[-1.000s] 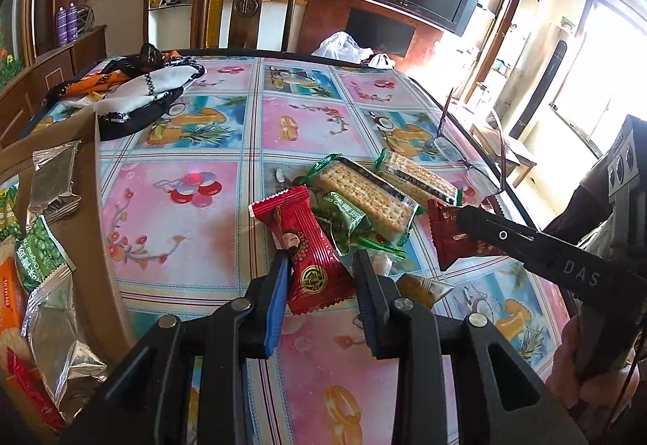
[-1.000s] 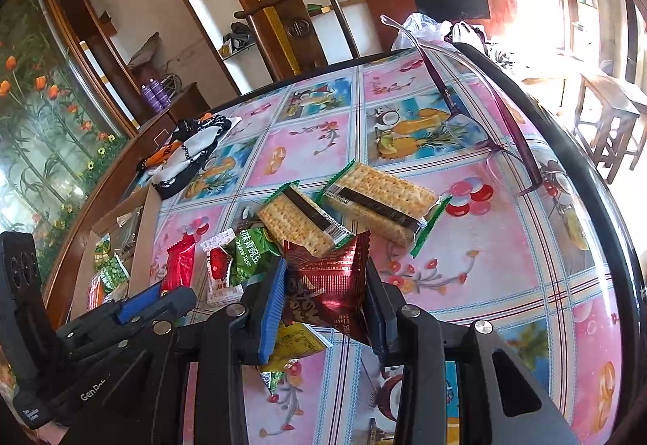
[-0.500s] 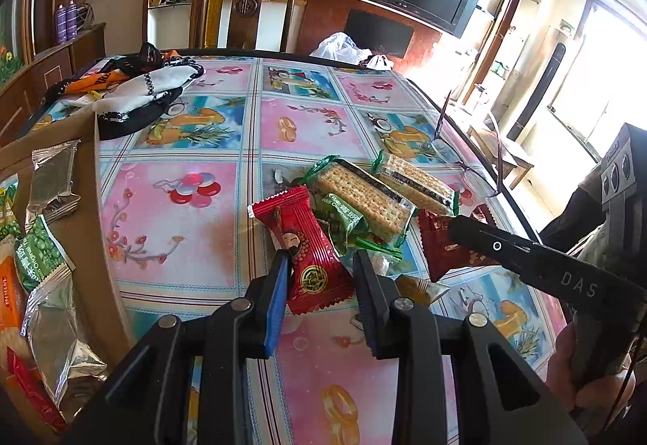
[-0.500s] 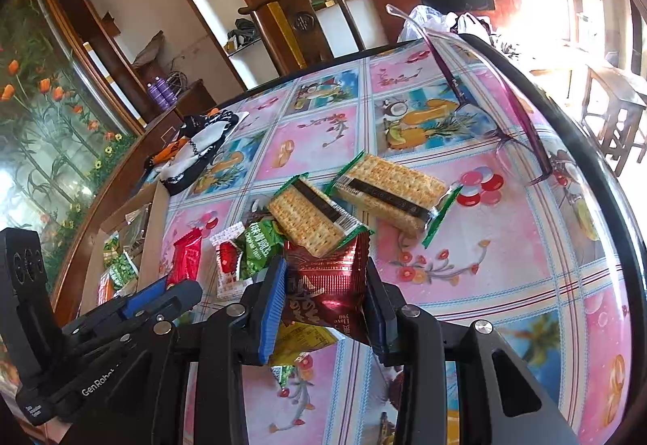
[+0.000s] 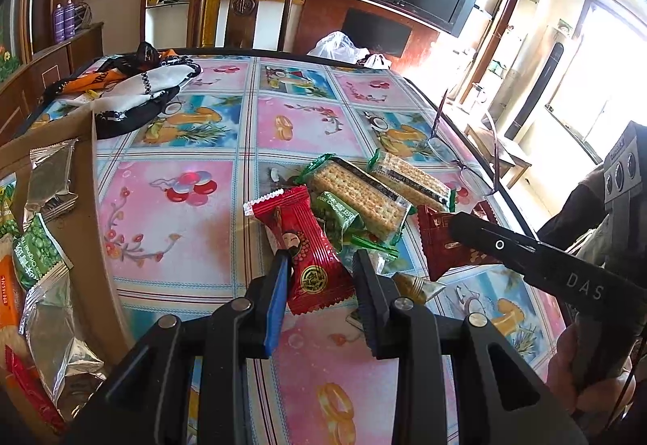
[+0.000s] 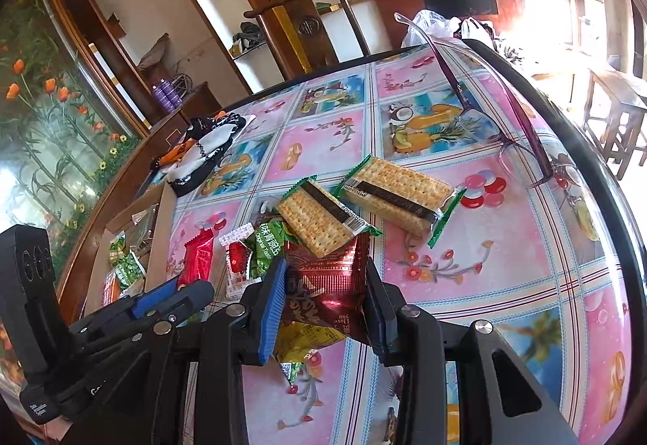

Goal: Organize snacks
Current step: 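Grasp the red candy packet with the left tool while the right tool holds its packet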

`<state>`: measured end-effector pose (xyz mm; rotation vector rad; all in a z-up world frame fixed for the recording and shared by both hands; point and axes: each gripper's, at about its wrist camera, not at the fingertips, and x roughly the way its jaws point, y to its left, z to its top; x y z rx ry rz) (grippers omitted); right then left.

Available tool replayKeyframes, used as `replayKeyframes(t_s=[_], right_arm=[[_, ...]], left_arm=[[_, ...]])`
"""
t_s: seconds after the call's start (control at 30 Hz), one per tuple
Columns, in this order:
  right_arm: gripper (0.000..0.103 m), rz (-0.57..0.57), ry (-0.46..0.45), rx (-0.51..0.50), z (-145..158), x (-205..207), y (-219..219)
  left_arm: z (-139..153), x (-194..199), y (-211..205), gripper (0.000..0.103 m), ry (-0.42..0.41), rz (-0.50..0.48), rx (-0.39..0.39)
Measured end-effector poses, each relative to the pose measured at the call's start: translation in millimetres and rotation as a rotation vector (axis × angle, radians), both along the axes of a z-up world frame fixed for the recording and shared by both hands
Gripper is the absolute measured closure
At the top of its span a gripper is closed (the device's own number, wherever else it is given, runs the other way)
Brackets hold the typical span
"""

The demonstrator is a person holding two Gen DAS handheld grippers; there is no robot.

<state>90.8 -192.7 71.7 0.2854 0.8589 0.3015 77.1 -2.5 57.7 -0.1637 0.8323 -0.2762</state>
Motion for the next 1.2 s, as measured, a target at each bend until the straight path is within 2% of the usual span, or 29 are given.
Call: replayKeyframes(t_s=[1.2], right_arm=[[0.065, -0.006, -0.004, 0.006, 0.6, -0.8, -0.6]], left_arm=[[0.4, -0.7, 0.2, 0.073, -0.002, 0.0, 0.0]])
